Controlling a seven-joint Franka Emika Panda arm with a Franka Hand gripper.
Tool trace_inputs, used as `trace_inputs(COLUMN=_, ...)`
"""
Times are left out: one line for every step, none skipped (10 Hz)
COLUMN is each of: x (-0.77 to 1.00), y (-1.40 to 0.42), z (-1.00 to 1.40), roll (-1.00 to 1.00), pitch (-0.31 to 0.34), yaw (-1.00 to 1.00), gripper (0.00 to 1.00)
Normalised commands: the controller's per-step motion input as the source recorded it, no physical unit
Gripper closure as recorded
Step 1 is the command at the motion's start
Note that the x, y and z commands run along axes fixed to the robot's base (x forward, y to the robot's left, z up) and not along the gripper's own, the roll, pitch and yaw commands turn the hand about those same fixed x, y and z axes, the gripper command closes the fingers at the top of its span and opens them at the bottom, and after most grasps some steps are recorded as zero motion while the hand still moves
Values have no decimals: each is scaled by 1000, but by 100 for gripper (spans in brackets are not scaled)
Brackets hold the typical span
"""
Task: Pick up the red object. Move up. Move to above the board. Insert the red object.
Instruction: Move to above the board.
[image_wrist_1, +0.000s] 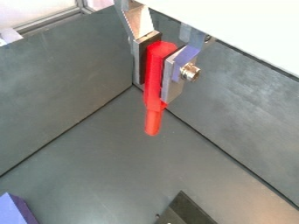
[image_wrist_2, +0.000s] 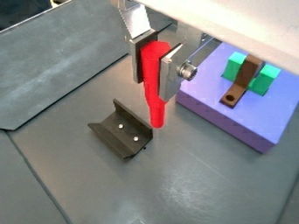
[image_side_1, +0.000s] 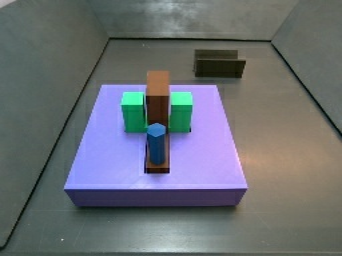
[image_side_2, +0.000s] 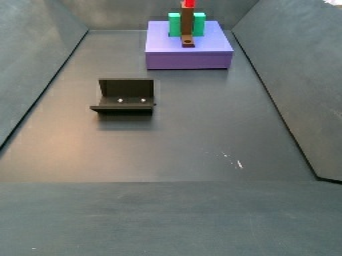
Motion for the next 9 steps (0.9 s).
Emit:
trace_inputs(x=-53, y=-1400, z=165, roll=-53, pitch=370, yaw=-5, gripper=100)
trace_inputs(x=-60, y=-1400, z=181, roll=-29, pitch=345, yaw=5, gripper=100)
trace_inputs(x=-56, y=-1400, z=187, roll=8, pitch=301, yaw=17, gripper=100)
trace_inputs(x=-45, y=-1400, z=193, roll=-32, pitch=190, yaw=7, gripper=100)
trace_inputs(x=-35, y=-1400, z=195, roll=-12, pitch=122, yaw=5, gripper=100)
trace_inputs(x=-25, y=-1400, z=200, roll=-18, pitch=103, yaw=8, gripper=100)
trace_inputs(x=-2, y=-1400, z=206, roll=1, pitch=104, yaw=4, gripper=100)
trace_inputs(x=29, y=-1400, z=211, roll=2, pitch=119, yaw=9, gripper=100)
trace_inputs(x=58, y=-787, z=128, roll=13, pitch=146, yaw=9, gripper=100)
